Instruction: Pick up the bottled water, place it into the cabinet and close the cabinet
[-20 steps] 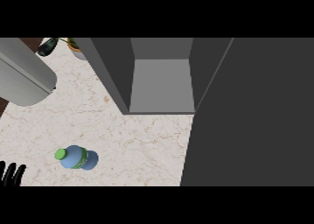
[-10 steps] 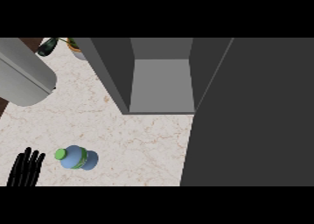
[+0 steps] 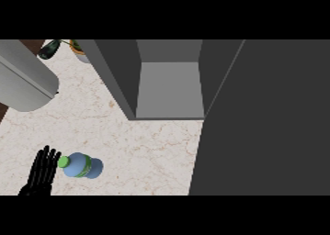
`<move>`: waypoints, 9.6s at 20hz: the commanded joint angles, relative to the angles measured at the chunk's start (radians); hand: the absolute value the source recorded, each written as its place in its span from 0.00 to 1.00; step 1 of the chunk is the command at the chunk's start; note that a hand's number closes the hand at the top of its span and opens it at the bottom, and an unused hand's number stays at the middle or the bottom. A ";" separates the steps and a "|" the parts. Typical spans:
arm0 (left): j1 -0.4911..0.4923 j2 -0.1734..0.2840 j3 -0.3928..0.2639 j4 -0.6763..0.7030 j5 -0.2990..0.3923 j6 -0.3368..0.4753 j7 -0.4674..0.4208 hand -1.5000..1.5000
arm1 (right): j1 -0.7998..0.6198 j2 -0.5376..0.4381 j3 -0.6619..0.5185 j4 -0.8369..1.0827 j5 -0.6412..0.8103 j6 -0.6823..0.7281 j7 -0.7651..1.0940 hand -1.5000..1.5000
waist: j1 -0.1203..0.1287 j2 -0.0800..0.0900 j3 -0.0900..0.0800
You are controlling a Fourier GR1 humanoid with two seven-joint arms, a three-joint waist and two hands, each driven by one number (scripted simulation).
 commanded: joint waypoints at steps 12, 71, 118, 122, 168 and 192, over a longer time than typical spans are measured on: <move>-0.327 0.085 0.089 0.565 -0.008 -0.003 -0.293 0.00 | 0.000 -0.020 0.025 -0.076 0.091 -0.051 0.029 0.00 | -0.002 0.001 0.000; -0.823 -0.076 -0.634 0.191 0.273 0.834 0.303 1.00 | 0.163 -0.196 0.081 -0.083 0.032 -0.125 -0.149 0.00 | -0.006 -0.001 0.002; -1.399 -0.067 -0.421 1.167 0.483 0.894 0.005 0.00 | 0.175 -0.195 -0.044 -0.038 -0.123 -0.013 -0.251 0.00 | -0.066 0.026 0.000; -1.389 -0.074 -0.430 1.174 0.461 0.871 -0.045 0.00 | 0.144 -0.181 -0.037 -0.058 -0.124 -0.024 -0.193 0.00 | -0.056 0.026 0.000; -0.397 0.248 -0.727 -0.284 0.525 0.649 0.239 1.00 | 0.076 -0.238 0.226 -0.095 -0.006 0.062 0.063 1.00 | 0.025 -0.006 0.000; -0.019 0.432 -0.514 -0.507 0.639 0.442 0.142 1.00 | -0.605 0.109 0.369 0.369 0.170 -0.186 0.283 1.00 | 0.054 0.003 -0.004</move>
